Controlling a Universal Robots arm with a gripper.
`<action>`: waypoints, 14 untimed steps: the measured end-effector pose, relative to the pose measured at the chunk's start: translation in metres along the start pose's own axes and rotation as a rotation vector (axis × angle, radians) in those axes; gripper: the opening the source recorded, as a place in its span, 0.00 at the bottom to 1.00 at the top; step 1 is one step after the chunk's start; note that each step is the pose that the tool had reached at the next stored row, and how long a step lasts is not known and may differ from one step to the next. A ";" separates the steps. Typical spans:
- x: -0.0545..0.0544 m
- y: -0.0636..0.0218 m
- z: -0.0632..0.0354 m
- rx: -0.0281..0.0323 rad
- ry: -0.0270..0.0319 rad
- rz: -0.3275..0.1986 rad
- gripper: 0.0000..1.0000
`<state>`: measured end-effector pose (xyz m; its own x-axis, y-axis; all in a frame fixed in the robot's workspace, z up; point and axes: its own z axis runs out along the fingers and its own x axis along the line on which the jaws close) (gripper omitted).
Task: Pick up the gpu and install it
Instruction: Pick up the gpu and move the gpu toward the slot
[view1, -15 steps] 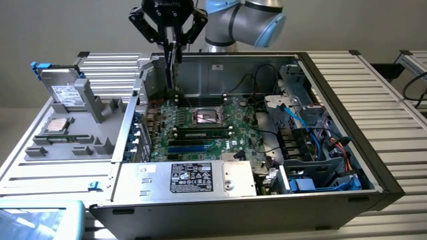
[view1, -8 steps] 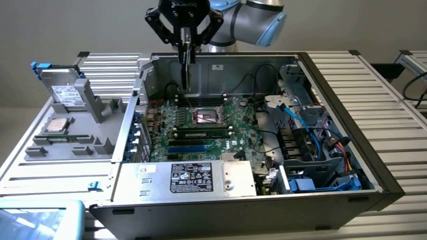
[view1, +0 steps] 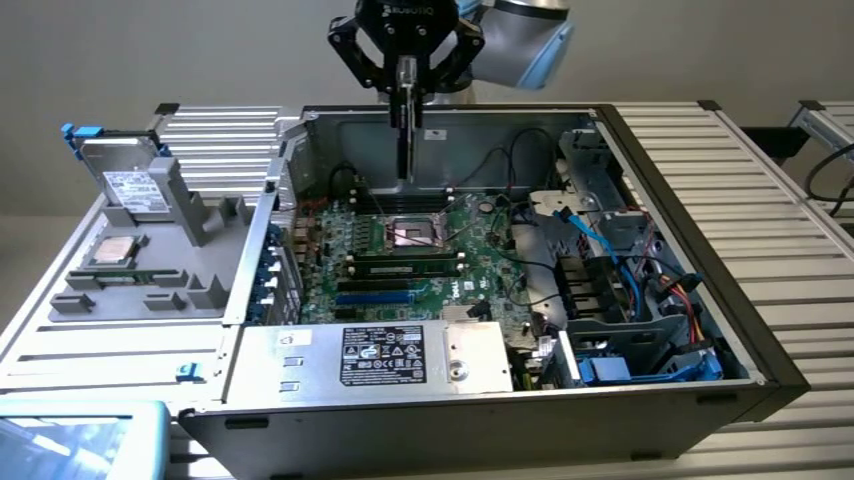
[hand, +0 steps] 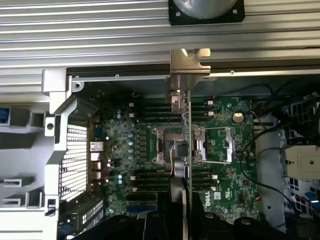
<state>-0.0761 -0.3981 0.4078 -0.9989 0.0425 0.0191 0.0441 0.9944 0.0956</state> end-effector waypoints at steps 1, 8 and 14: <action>-0.004 0.0000 -0.0001 0.0000 0.0000 0.000 0.28; -0.028 0.0007 -0.0004 0.0001 0.0001 0.000 0.28; -0.031 0.0008 -0.0005 0.0000 0.0000 0.000 0.28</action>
<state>-0.0449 -0.3986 0.4077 -0.9989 0.0425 0.0191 0.0442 0.9944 0.0957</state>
